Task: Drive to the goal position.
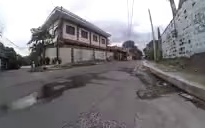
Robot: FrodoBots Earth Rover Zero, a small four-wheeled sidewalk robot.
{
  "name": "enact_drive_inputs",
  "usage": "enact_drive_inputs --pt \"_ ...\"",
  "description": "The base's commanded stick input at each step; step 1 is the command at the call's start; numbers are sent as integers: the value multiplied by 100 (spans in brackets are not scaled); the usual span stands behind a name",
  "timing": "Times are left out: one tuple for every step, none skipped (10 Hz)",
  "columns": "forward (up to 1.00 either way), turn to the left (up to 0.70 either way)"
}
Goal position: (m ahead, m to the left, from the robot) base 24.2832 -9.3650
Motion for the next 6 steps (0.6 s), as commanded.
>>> enact_drive_inputs --pt "100 3" --pt "100 3" --pt "100 3" --pt "100 3" --pt "100 3" --pt "100 -4"
